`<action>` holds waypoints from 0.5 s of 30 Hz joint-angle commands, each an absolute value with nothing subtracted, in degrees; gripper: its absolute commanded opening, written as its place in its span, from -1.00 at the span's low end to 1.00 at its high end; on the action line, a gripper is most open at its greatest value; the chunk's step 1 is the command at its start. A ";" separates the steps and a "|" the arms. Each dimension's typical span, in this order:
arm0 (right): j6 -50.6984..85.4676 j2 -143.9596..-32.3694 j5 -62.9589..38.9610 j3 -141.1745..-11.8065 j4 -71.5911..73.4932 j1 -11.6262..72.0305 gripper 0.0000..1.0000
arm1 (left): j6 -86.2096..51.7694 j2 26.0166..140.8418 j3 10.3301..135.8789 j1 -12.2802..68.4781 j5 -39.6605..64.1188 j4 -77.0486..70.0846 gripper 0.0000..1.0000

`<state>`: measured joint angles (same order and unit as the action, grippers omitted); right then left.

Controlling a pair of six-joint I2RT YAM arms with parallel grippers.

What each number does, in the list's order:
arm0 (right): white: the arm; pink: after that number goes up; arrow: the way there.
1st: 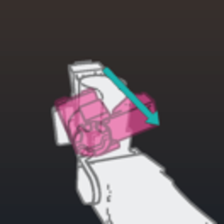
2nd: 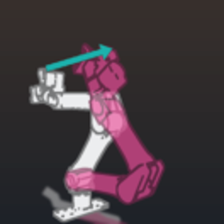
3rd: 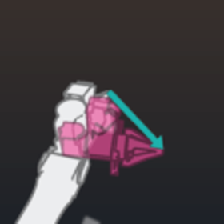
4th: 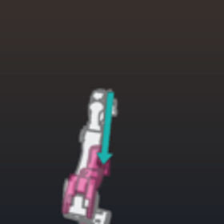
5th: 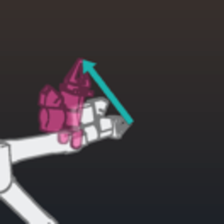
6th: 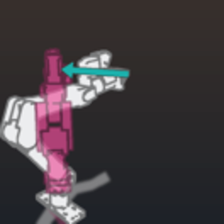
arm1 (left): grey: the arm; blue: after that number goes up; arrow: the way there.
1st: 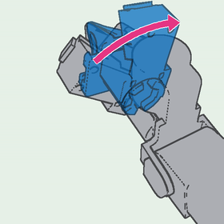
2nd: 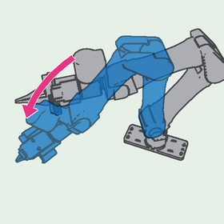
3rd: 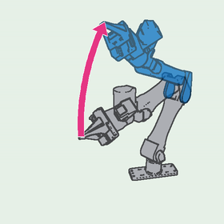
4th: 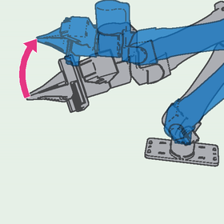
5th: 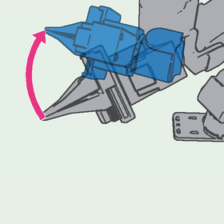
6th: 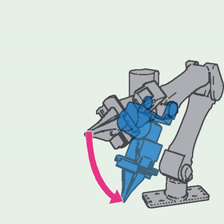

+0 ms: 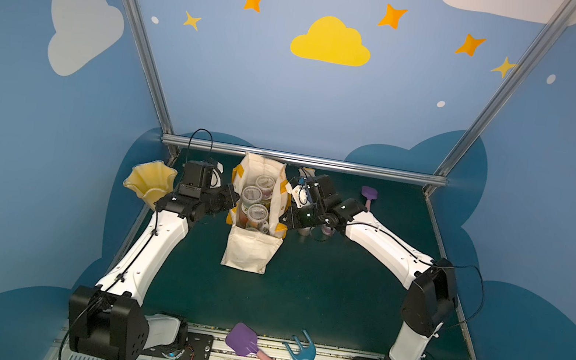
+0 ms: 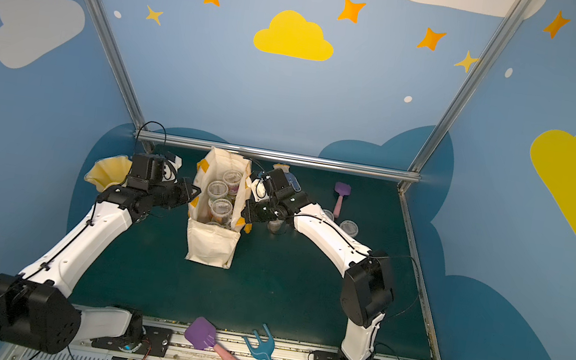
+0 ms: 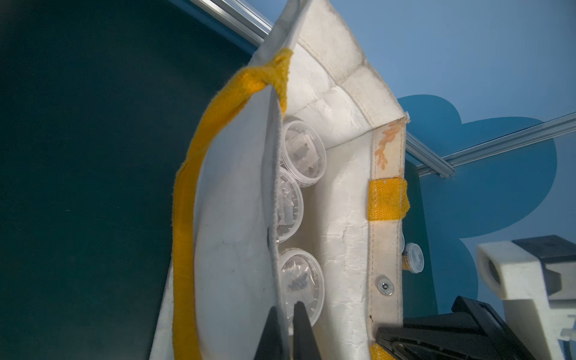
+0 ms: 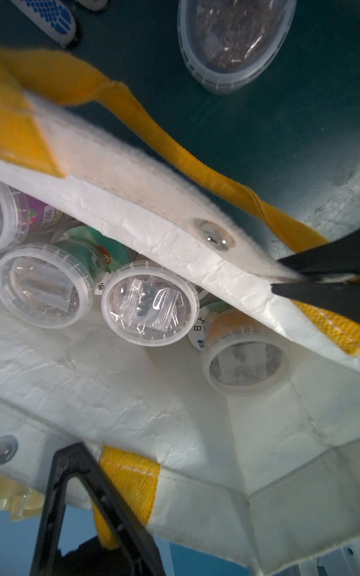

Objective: Take out the seed jars from the canvas bag
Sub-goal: Adjust the canvas bag at the center of the board.

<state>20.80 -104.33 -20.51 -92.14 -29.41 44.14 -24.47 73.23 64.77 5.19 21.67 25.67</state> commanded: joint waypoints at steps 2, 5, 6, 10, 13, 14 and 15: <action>21.16 -100.01 -20.63 -91.27 -30.32 44.61 -0.90 | -25.26 68.59 63.49 5.51 24.43 22.50 -0.91; 21.09 -98.83 -20.65 -91.32 -31.07 44.78 -0.90 | -26.24 66.26 60.87 5.96 24.52 22.56 -0.91; 20.91 -98.42 -20.67 -91.24 -31.27 44.82 -0.90 | -26.80 65.38 60.04 6.04 24.70 22.56 -0.91; 20.66 -97.73 -20.47 -91.36 -32.78 44.96 -0.89 | -28.21 62.28 57.52 6.46 25.03 22.70 -0.91; 20.39 -97.06 -20.09 -90.90 -33.63 45.02 -0.79 | -28.21 59.90 56.47 6.94 24.47 24.15 -0.91; 20.35 -96.75 -19.96 -90.75 -33.88 45.01 -0.78 | -28.00 59.22 56.11 6.94 24.18 24.38 -0.91; 20.16 -96.39 -19.79 -90.70 -34.22 45.02 -0.78 | -27.70 58.52 55.77 6.94 23.75 24.75 -0.91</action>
<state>20.71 -99.46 -20.12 -91.35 -32.38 44.75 -27.49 61.47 55.31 6.72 23.03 26.46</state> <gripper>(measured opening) 0.108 0.067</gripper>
